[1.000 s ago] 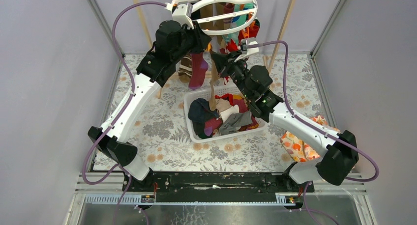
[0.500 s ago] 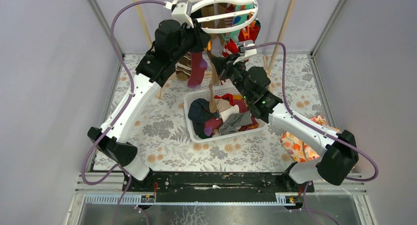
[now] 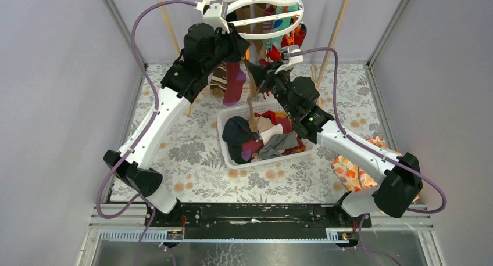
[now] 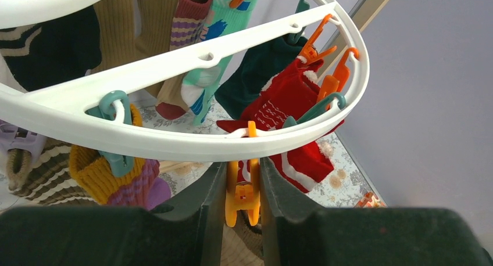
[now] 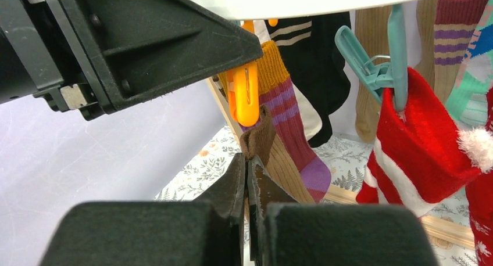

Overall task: Clip the socks to the hanger
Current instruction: Clamp the sock onto the hanger.

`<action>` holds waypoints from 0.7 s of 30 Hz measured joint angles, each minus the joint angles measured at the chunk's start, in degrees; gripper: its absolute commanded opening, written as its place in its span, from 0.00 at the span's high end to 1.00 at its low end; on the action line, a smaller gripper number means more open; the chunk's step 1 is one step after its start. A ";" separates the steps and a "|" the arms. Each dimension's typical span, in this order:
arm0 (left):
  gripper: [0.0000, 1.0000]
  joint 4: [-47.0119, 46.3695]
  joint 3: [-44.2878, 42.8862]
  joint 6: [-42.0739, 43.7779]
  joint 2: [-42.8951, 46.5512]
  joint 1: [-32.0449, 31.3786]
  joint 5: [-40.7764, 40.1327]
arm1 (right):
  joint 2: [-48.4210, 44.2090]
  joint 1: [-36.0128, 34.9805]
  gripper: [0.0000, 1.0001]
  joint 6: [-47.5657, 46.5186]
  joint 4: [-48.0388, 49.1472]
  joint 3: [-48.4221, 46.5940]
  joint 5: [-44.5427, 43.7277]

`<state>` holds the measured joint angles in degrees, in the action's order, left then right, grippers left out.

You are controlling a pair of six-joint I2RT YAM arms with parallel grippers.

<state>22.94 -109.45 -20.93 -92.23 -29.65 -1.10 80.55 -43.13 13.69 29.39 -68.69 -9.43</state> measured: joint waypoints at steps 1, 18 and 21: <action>1.00 0.00 0.00 0.02 0.00 0.00 -0.02 | 0.09 0.00 1.00 0.00 -0.02 0.00 0.00; 1.00 -0.20 0.52 0.74 0.00 -0.74 -1.51 | 0.72 0.00 1.00 0.00 -0.24 -0.90 0.02; 1.00 -0.20 0.63 1.11 0.00 -0.83 -1.90 | 1.16 0.00 1.00 0.02 -0.26 -1.09 0.04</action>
<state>22.74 -108.81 -19.81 -92.23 -30.48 -3.01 81.71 -43.13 13.72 29.12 -69.78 -9.39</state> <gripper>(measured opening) 0.294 0.020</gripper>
